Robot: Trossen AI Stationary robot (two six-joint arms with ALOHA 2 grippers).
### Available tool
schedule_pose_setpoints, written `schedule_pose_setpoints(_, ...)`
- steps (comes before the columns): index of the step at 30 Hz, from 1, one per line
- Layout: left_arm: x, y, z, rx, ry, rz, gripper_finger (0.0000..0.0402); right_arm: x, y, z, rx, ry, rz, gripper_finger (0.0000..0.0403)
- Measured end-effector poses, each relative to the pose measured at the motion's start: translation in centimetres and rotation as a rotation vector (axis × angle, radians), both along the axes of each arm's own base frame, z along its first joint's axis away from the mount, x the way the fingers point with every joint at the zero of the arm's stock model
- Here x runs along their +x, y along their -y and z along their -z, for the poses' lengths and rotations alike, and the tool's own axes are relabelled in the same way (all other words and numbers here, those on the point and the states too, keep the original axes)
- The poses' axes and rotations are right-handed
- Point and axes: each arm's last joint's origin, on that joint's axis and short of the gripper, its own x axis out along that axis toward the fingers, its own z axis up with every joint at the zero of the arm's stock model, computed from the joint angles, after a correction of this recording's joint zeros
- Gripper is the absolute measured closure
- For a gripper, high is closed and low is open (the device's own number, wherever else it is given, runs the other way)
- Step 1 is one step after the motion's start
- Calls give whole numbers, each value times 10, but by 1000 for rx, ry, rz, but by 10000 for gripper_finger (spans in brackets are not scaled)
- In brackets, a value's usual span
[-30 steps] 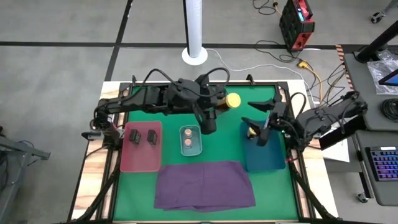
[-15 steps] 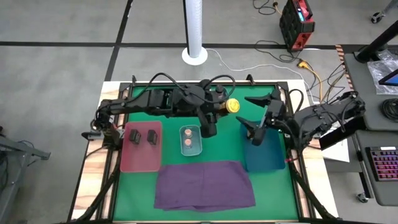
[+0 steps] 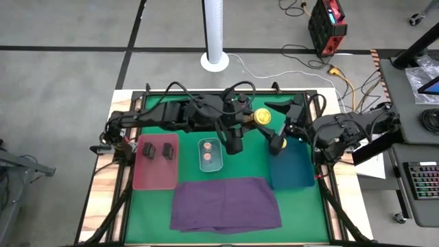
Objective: Sort spices by type
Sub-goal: Put the yellow seasoning bottle into the blue bin
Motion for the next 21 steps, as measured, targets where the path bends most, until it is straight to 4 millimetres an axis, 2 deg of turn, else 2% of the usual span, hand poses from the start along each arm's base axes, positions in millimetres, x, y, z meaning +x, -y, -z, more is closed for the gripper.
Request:
schedule_pose_setpoints(8, 1, 4, -5, -9, 51, 8, 235, 1, -1, 0, 21, 7, -19, 40)
schedule_pose_setpoints(11, 1, 4, -5, -8, 52, 10, 235, 1, -1, 0, 21, 7, -21, 52)
schedule_pose_setpoints(14, 1, 5, -5, -8, 51, 10, 235, 1, -1, 1, 23, 6, -29, 83)
schedule_pose_setpoints(21, 1, 4, -5, -5, 51, 4, 235, 1, -2, 1, 23, 3, -48, 183)
